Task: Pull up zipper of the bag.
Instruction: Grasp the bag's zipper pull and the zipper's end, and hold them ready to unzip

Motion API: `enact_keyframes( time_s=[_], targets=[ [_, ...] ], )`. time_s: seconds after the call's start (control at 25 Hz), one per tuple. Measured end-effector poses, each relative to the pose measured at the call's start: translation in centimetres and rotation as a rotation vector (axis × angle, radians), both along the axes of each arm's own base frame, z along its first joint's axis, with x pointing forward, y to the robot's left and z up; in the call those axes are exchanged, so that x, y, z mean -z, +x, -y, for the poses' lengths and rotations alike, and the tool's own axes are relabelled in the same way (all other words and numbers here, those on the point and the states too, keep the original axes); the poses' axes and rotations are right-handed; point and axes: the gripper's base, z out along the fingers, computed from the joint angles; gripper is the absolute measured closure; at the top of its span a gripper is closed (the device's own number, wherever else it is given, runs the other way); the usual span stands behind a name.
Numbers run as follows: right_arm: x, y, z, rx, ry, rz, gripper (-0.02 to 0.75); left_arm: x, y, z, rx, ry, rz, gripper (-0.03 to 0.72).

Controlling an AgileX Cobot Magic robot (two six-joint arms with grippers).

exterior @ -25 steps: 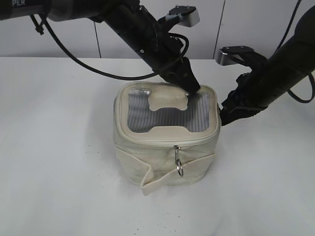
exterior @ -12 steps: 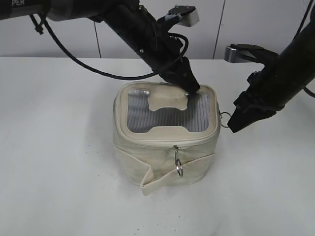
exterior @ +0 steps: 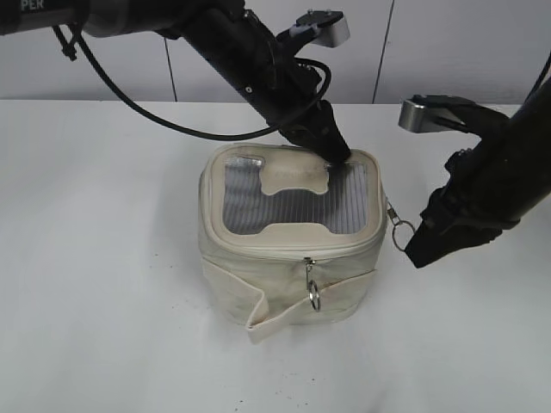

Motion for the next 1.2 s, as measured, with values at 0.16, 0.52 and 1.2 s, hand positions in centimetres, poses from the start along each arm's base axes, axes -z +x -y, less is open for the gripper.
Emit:
enact_keyframes(
  time_s=[0.16,0.52,1.2],
  targets=[
    [-0.5,-2.8,-1.6,-0.042,-0.003,-0.006,0.733,0.0,0.0,0.0,0.000,0.000,0.000,0.649],
    [-1.3,-8.4,-8.1,-0.188,0.045,0.079,0.733,0.0,0.0,0.0,-0.010,0.001,-0.013,0.650],
    [-3.3,-9.5,-13.2,-0.138,0.079,0.143,0.705,0.0,0.0,0.0,-0.019,0.002,-0.020,0.652]
  ],
)
